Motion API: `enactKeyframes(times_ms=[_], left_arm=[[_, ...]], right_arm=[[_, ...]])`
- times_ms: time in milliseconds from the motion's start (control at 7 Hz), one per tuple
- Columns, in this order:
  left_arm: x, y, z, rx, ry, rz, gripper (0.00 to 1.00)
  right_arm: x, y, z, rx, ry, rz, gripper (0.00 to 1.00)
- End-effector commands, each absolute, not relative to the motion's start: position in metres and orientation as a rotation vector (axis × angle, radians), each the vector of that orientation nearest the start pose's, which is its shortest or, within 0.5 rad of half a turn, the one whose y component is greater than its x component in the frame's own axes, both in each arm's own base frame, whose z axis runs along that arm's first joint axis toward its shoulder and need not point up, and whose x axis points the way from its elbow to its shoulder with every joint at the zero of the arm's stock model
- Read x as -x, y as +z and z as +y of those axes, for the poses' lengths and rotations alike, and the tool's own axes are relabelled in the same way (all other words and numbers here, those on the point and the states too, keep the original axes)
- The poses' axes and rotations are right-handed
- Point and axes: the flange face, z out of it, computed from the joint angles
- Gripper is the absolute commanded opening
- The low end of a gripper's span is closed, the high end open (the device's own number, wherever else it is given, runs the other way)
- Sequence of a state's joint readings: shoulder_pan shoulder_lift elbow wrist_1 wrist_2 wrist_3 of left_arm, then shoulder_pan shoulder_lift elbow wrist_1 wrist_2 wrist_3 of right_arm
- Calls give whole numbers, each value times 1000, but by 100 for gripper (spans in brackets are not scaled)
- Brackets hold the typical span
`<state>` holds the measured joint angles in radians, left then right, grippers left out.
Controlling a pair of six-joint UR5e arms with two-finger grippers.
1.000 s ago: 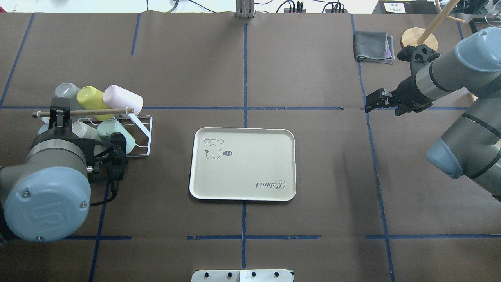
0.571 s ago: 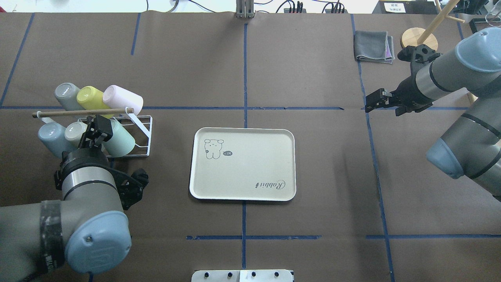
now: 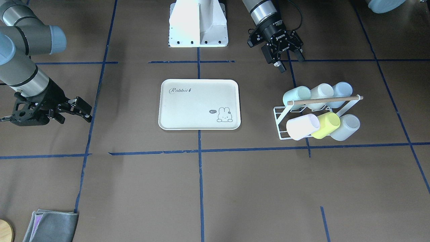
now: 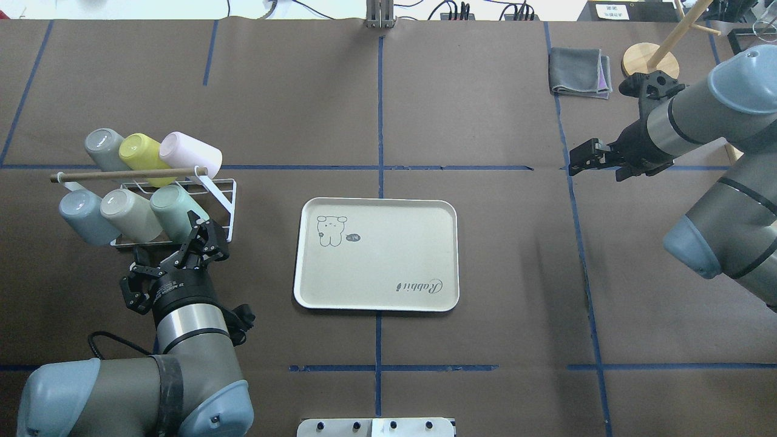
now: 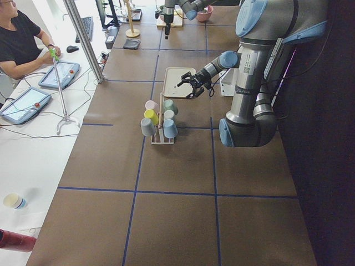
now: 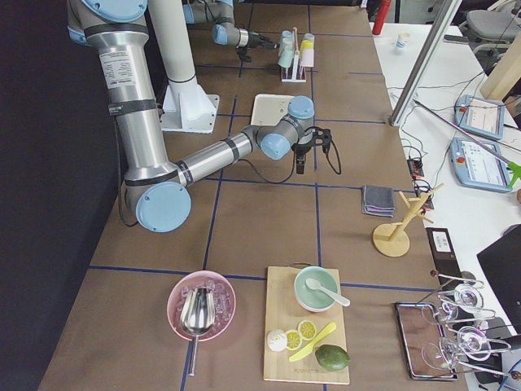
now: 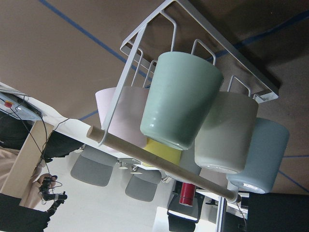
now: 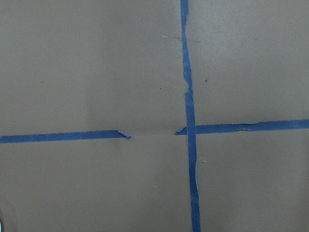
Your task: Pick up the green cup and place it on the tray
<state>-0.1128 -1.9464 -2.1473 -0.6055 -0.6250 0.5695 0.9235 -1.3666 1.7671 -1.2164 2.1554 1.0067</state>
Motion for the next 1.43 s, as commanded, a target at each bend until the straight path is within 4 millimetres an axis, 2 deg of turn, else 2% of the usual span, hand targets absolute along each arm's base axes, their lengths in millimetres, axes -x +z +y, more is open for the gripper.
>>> enactKeyframes(times_ms=[0,286,571,857,1000,1286], left_arm=[[-465,318,-267,-402,1917,-1078,100],[-488,347,-269,-332,1954,-1170,100],[-489,347,-274,-329,1944,-1170,100],[-498,365,-282,-283,1945,-1203,100],[-499,359,-290,-310,1918,-1184,100],[-498,363,-303,-307,1895,-1177,100]], right_arm=[[286,419,-506,-81,119,-916,100],[286,420,-506,-79,121,-915,100],[285,415,-505,-85,119,-923,100],[283,416,-504,-84,122,-922,100],[282,418,-503,-81,121,-921,100],[283,419,-502,-81,120,-920,100]])
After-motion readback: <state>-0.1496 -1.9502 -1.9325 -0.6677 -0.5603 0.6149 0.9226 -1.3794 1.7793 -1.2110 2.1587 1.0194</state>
